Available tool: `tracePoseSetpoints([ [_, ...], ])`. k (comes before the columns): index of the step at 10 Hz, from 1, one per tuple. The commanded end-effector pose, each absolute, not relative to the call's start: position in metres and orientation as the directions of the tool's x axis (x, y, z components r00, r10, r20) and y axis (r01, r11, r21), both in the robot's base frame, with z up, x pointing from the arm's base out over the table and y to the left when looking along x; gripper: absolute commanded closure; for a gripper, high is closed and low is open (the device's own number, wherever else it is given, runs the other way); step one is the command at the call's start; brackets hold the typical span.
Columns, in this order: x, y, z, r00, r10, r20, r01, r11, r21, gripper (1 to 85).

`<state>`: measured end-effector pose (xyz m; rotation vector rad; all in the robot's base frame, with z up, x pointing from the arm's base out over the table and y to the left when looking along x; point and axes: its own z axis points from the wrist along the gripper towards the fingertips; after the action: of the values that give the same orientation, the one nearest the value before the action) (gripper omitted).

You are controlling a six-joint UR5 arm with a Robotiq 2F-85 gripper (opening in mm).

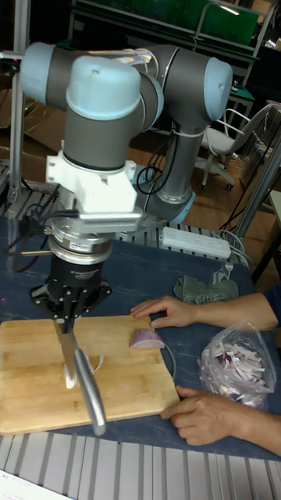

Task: Chop the onions

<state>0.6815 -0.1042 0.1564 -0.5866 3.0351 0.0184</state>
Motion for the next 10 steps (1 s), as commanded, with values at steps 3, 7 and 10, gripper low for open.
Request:
tracePoseSetpoints([
  [3, 0.7, -0.122, 0.166, -0.967, -0.239, -0.09, -0.241, 0.971, 0.004, 84.7],
  [7, 0.712, -0.199, 0.182, -0.907, -0.408, -0.103, -0.393, 0.909, -0.143, 84.7],
  [10, 0.703, -0.238, 0.177, -0.902, -0.417, -0.117, -0.389, 0.899, -0.203, 84.7],
])
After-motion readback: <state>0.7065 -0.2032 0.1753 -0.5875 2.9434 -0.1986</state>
